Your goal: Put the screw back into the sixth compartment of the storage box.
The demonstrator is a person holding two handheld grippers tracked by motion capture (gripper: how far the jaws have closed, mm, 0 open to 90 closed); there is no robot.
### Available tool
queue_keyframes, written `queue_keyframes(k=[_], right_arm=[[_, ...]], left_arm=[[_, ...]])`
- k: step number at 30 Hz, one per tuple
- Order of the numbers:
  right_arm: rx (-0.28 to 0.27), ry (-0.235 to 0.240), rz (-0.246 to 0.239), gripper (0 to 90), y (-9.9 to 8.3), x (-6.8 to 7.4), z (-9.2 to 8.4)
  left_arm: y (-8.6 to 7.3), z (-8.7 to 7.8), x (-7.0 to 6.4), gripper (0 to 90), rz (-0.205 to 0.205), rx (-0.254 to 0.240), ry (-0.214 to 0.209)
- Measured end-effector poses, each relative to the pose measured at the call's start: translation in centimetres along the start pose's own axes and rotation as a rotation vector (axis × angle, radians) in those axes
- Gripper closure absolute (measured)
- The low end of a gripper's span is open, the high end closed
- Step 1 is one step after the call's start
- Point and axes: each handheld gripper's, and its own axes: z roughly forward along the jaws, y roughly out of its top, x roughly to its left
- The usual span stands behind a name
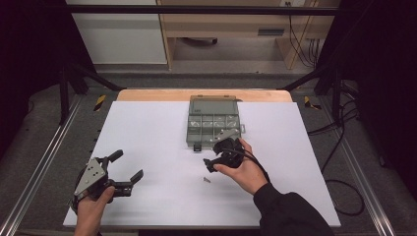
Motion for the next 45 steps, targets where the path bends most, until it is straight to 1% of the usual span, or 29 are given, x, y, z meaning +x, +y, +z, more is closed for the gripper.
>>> queue_keyframes(k=[1,2,3,4,5,6,7,9,10,13,17,18,19,20,21,22,23,24,25,27,29,30,35,37,38,40,43,44,45], right_arm=[[0.015,0.008,0.002,13.7,-0.2,0.1,-0.1],[0.047,0.038,0.019,12.4,-0.6,0.2,-0.2],[0.047,0.038,0.019,12.4,-0.6,0.2,-0.2],[0.068,0.047,0.006,12.1,-0.8,0.2,-0.1],[0.082,0.051,0.015,12.0,-0.9,0.4,-0.1],[0.099,0.053,-0.005,13.2,-1.2,0.6,-0.1],[0.108,0.059,-0.011,13.2,-1.4,0.8,-0.1],[0.115,0.067,-0.011,13.1,-1.5,1.0,0.0],[0.124,0.077,-0.021,12.7,-1.5,1.1,0.0],[0.163,0.117,-0.037,9.9,-1.7,1.7,0.0],[0.195,0.138,-0.049,8.5,-1.8,2.1,0.1],[0.218,0.144,-0.065,7.8,-1.9,2.3,0.2],[0.218,0.144,-0.065,7.8,-1.9,2.3,0.2],[0.232,0.157,-0.058,7.4,-1.9,2.5,0.3],[0.251,0.162,-0.076,8.3,-1.9,2.5,0.4],[0.251,0.162,-0.076,8.3,-1.9,2.5,0.4],[0.256,0.169,-0.06,9.0,-1.9,2.7,0.4],[0.261,0.165,-0.084,10.3,-1.9,2.7,0.5],[0.261,0.165,-0.084,10.3,-1.9,2.7,0.5],[0.263,0.175,-0.067,11.9,-1.8,2.9,0.5],[0.266,0.168,-0.097,16.2,-1.7,2.8,0.7],[0.263,0.17,-0.103,17.7,-1.6,2.9,0.7],[0.266,0.172,-0.113,21.7,-1.1,3.2,0.8],[0.262,0.181,-0.113,25.1,-0.9,3.5,0.8],[0.266,0.173,-0.127,26.6,-0.8,3.5,0.9],[0.268,0.176,-0.132,28.9,-0.6,3.6,1.1],[0.274,0.172,-0.129,32.8,-0.4,3.8,1.4],[0.27,0.174,-0.128,36.3,-0.4,3.8,1.6],[0.27,0.174,-0.128,36.3,-0.4,3.8,1.6]], left_arm=[[0.0,0.0,0.0,1.5,0.0,0.0,0.0],[0.0,0.0,0.0,1.4,0.0,0.0,0.0],[0.0,0.0,0.0,1.5,0.0,0.0,0.0],[0.0,0.0,0.0,1.5,0.001,0.001,-0.001],[0.0,0.0,0.0,1.5,0.001,0.002,-0.002],[0.0,0.0,0.0,1.5,0.006,0.003,-0.002],[0.0,0.0,-0.1,1.5,0.001,0.0,-0.001],[0.0,0.0,-0.1,1.4,0.0,-0.002,-0.001],[0.0,0.0,0.0,1.4,0.003,0.001,-0.001],[0.0,0.0,-0.1,1.5,0.0,-0.001,-0.001],[0.0,0.0,-0.1,1.5,0.007,0.0,0.0],[0.0,0.0,0.0,1.5,0.006,0.002,0.0],[0.0,0.0,0.0,1.5,0.006,0.002,0.0],[0.0,-0.1,0.0,1.5,0.006,0.003,0.0],[0.0,-0.1,0.0,1.5,0.006,0.002,0.001],[0.0,-0.1,0.0,1.5,0.007,0.001,0.001],[0.0,-0.1,0.0,1.5,0.008,0.001,0.001],[0.0,-0.1,0.0,1.5,0.009,0.0,0.002],[0.0,-0.1,0.0,1.5,0.01,-0.001,0.002],[0.0,-0.1,0.0,1.5,0.009,0.0,0.004],[0.0,-0.1,0.0,1.5,0.008,0.001,0.005],[0.0,-0.2,0.0,1.5,0.006,0.0,0.006],[0.0,-0.1,0.0,1.5,0.008,0.001,0.004],[0.0,-0.1,0.0,1.5,0.008,0.002,0.003],[0.0,-0.1,0.0,1.6,0.008,0.002,0.002],[0.0,-0.1,0.0,1.6,0.009,0.002,0.001],[0.0,-0.1,0.1,1.6,-0.001,-0.004,0.004],[0.0,-0.1,0.1,1.6,0.004,0.001,0.003],[0.0,-0.1,0.1,1.6,0.003,0.001,0.003]])
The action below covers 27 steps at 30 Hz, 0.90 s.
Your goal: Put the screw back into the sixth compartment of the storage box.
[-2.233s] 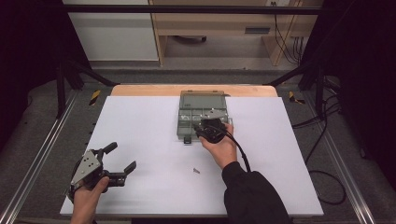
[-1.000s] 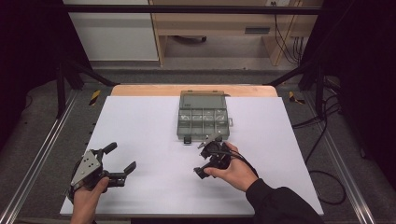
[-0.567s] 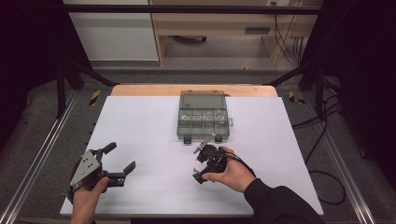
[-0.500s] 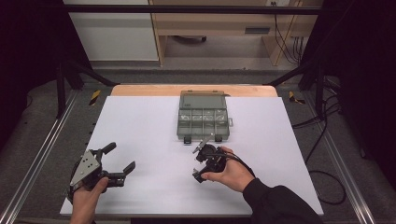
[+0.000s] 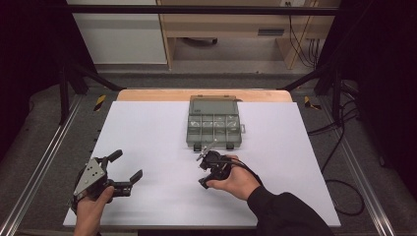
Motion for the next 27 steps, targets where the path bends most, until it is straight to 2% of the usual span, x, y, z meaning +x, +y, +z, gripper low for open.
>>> queue_keyframes(k=[6,7,11,20,26,27], right_arm=[[-0.016,0.004,0.021,51.8,0.2,-0.3,0.1],[-0.016,0.004,0.021,51.8,0.2,-0.3,0.1],[0.0,0.006,0.02,60.9,0.0,-0.4,0.5],[0.011,0.011,0.031,70.5,-0.5,-0.8,1.3],[0.009,0.009,0.017,74.6,-0.5,-1.0,1.8],[0.013,0.017,0.037,74.8,-0.4,-0.9,1.8]], left_arm=[[0.0,0.1,-0.1,1.6,0.004,0.004,-0.006],[0.0,0.1,-0.1,1.6,0.004,0.005,-0.006],[0.0,0.2,-0.2,1.6,-0.001,0.001,-0.006],[0.0,0.2,-0.1,1.9,0.003,0.006,-0.009],[0.0,0.2,-0.1,1.9,0.002,0.007,-0.009],[0.0,0.2,-0.1,1.9,0.002,0.007,-0.009]])
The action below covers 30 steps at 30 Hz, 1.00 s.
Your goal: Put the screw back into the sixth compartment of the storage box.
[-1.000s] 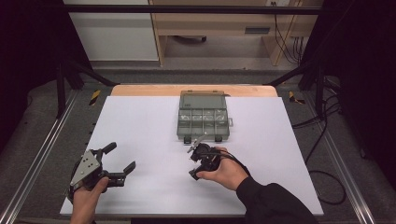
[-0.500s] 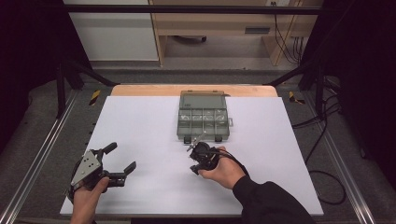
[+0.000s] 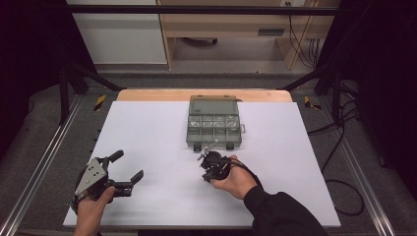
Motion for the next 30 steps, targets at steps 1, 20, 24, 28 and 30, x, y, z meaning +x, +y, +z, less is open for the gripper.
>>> queue_keyframes(k=[1,20,24,28,30], right_arm=[[0.002,0.002,0.003,75.4,0.0,0.0,0.0],[-0.032,0.017,0.037,87.8,-0.8,-0.5,0.6],[-0.052,0.012,0.044,87.8,-1.1,-0.6,0.4],[-0.11,0.002,0.063,87.8,-1.5,-0.8,-0.1],[-0.143,0.008,0.083,87.8,-1.7,-1.0,-0.5]], left_arm=[[0.0,0.0,0.0,1.9,0.0,0.0,-0.001],[0.0,0.0,-0.1,1.9,0.002,0.002,-0.005],[0.0,0.0,0.0,1.9,-0.002,0.0,-0.002],[0.0,0.0,0.0,1.9,-0.001,0.001,-0.004],[0.0,0.0,0.0,1.9,-0.004,-0.001,-0.004]])
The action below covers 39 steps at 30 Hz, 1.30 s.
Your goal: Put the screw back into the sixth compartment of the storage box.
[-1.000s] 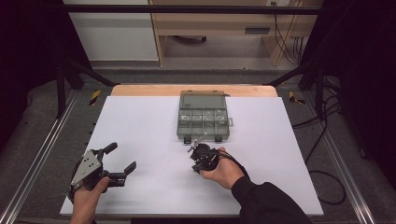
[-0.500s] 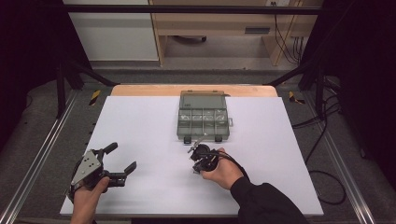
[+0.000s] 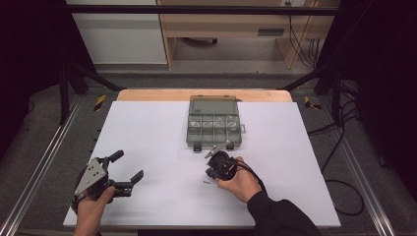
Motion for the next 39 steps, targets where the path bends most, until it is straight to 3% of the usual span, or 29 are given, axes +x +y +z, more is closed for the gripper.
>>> queue_keyframes(k=[1,4,5,12,15,19,26,28,39], right_arm=[[-0.033,-0.005,0.021,87.8,-0.2,-0.1,-0.5],[-0.058,-0.015,0.034,87.8,-0.3,-0.2,-0.9],[-0.085,-0.012,0.031,87.8,-0.5,-0.3,-1.3],[-0.138,-0.023,0.022,87.8,-1.1,-0.8,-2.1],[-0.174,-0.031,0.027,87.9,-1.2,-1.1,-2.2],[-0.224,-0.048,0.043,87.8,-1.1,-1.4,-2.8],[-0.274,-0.069,0.054,87.9,-1.2,-2.1,-3.3],[-0.285,-0.083,0.076,87.8,-1.0,-2.4,-3.3],[-0.35,-0.136,0.089,87.9,-0.3,-2.8,-3.7]], left_arm=[[0.0,0.0,0.0,1.9,-0.003,-0.002,0.0],[0.0,0.0,0.0,1.9,0.001,-0.001,-0.005],[0.0,0.0,0.0,1.9,0.001,-0.002,-0.007],[0.0,0.2,-0.2,1.8,0.019,0.013,-0.011],[0.0,0.2,-0.2,1.8,0.007,0.001,0.0],[0.0,0.1,-0.2,1.8,0.024,0.019,0.003],[0.0,0.0,0.0,1.8,0.007,0.004,0.007],[0.0,0.0,0.1,1.8,-0.002,-0.003,0.01],[0.0,0.0,-0.2,1.8,0.024,0.012,0.011]])
